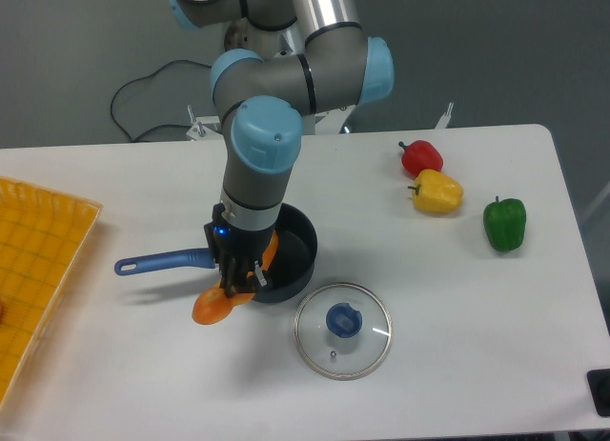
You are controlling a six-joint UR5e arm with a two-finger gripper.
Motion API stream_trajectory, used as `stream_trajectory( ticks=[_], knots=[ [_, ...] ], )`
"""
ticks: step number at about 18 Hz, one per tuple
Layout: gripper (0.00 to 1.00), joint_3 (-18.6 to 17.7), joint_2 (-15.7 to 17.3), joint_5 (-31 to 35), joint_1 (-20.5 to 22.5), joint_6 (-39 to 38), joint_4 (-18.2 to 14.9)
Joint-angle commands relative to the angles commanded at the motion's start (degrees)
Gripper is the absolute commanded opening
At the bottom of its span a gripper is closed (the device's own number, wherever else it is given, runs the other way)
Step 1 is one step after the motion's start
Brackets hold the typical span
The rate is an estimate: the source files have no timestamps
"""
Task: Place the long bread in the pot
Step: 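Lower the bread into the saucepan beside the handle, then tilt the bread upright, resting its end inside the saucepan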
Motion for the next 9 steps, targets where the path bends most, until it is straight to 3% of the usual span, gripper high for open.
stream_trajectory(
  ticks=[4, 9],
  knots=[
    [0.19, -1.41, 0.00, 0.00, 0.79, 1.76, 0.09],
    [0.44, -1.67, -0.79, 0.09, 0.88, 2.90, 1.58]
  ],
)
